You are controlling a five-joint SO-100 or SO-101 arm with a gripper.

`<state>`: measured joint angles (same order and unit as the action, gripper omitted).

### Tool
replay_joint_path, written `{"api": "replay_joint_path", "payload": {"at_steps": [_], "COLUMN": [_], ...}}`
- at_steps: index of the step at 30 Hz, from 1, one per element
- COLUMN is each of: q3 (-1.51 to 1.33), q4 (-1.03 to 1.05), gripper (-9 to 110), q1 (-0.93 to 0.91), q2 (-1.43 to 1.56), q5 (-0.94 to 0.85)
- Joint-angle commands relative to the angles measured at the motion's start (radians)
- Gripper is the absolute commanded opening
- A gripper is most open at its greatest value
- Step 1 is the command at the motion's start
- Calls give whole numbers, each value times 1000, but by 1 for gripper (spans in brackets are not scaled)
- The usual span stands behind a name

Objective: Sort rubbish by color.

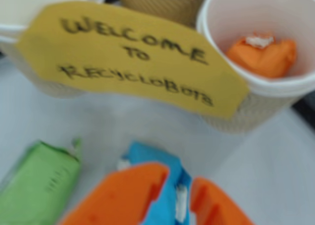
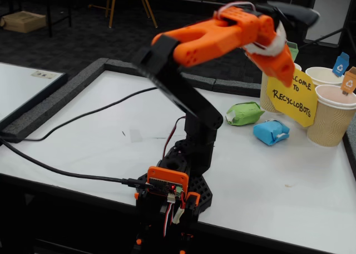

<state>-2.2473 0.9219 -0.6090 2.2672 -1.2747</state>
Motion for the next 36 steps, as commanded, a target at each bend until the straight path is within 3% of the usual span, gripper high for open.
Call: {"api": "replay_joint_path", "payload": {"at_steps": [1, 18, 25, 36], "q3": [41, 245, 370, 333], "q4": [-58, -141, -173, -95], "gripper": [1, 0, 0, 0], "q1": [-31, -28, -11, 38], "q2": [-92, -477, -532, -565], "q5": [-25, -15, -14, -14]}}
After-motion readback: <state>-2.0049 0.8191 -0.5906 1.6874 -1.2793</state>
